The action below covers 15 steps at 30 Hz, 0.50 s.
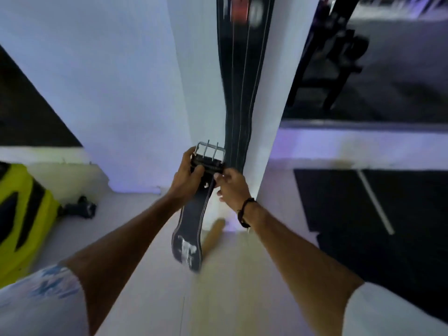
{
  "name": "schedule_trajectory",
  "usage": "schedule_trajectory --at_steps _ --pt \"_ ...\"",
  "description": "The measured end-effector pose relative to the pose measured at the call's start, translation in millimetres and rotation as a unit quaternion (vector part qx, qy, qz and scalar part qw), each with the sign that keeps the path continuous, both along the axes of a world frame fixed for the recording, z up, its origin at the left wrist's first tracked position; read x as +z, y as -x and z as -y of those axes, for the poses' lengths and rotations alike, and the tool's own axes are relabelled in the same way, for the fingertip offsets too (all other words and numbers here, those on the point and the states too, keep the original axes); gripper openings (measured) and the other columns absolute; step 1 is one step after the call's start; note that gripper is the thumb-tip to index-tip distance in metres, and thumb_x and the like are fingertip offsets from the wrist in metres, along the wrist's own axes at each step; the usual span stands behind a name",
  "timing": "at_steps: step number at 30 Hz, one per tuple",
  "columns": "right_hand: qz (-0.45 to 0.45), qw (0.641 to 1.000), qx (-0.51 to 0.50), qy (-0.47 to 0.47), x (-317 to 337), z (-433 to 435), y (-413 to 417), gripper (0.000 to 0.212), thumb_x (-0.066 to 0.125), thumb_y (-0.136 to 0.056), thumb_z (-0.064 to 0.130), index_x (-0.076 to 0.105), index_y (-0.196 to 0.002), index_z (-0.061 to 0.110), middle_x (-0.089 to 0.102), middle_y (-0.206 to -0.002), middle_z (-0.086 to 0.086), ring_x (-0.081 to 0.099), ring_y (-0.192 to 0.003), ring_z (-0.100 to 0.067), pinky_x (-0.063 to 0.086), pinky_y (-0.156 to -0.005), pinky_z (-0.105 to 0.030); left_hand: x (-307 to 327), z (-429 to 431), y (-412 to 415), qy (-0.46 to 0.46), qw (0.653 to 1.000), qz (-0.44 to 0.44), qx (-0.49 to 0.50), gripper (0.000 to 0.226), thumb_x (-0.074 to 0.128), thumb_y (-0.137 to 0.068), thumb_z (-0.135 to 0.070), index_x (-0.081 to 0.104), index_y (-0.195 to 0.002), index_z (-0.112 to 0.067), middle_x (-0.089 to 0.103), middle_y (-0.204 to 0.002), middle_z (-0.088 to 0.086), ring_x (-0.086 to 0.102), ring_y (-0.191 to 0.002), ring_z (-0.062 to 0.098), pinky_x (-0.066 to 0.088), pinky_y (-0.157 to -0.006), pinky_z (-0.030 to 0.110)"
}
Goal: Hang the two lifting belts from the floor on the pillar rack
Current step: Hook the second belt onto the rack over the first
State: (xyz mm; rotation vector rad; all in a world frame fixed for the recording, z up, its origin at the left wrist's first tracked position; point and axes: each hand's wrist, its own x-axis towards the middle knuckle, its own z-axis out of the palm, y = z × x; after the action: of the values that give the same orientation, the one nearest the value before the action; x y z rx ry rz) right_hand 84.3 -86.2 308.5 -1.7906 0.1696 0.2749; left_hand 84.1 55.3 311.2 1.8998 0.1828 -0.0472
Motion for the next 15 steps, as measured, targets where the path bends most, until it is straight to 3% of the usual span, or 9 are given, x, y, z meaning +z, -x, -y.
schedule_trajectory --at_steps 2,4,8,15 --pt "0.031 0.999 0.014 -0.011 86.5 0.7 -4.1 0.013 0.055 -0.098 0.021 0.054 -0.105 0.011 0.062 -0.089 -0.011 0.056 -0.059 -0.017 0.050 -0.051 -0.024 90.1 3.4 -5.2 0.028 0.999 0.015 0.008 0.045 0.044 -0.096 -0.024 0.040 -0.139 -0.033 0.065 -0.105 0.008 0.061 -0.088 0.024 0.053 -0.075 0.036" --pt "0.071 0.997 0.018 -0.004 165.0 1.3 -7.0 0.017 0.055 -0.097 0.022 0.054 -0.108 0.010 0.063 -0.090 -0.013 0.057 -0.059 -0.018 0.051 -0.047 -0.026 170.0 5.8 -6.8 0.054 0.998 0.017 0.015 0.032 0.038 -0.103 -0.024 0.041 -0.135 -0.025 0.061 -0.104 0.009 0.058 -0.089 0.022 0.049 -0.068 0.032" --pt "0.164 0.986 0.014 0.018 316.9 11.6 -9.5 0.022 0.055 -0.095 0.026 0.057 -0.112 0.012 0.069 -0.102 -0.014 0.070 -0.090 -0.034 0.060 -0.076 -0.050 319.4 14.2 -8.6 0.076 0.995 0.065 0.006 0.027 0.033 -0.107 -0.038 0.041 -0.127 -0.022 0.057 -0.101 0.005 0.058 -0.086 0.019 0.048 -0.061 0.031" --pt "0.279 0.959 -0.006 0.056 523.8 30.5 4.0 0.020 0.056 -0.091 0.041 0.059 -0.099 0.023 0.070 -0.096 -0.004 0.070 -0.090 -0.028 0.059 -0.082 -0.050 515.7 33.2 10.2 0.083 0.975 0.206 -0.023 0.034 0.037 -0.107 -0.041 0.040 -0.132 -0.017 0.056 -0.097 -0.006 0.057 -0.081 0.007 0.051 -0.060 0.032"
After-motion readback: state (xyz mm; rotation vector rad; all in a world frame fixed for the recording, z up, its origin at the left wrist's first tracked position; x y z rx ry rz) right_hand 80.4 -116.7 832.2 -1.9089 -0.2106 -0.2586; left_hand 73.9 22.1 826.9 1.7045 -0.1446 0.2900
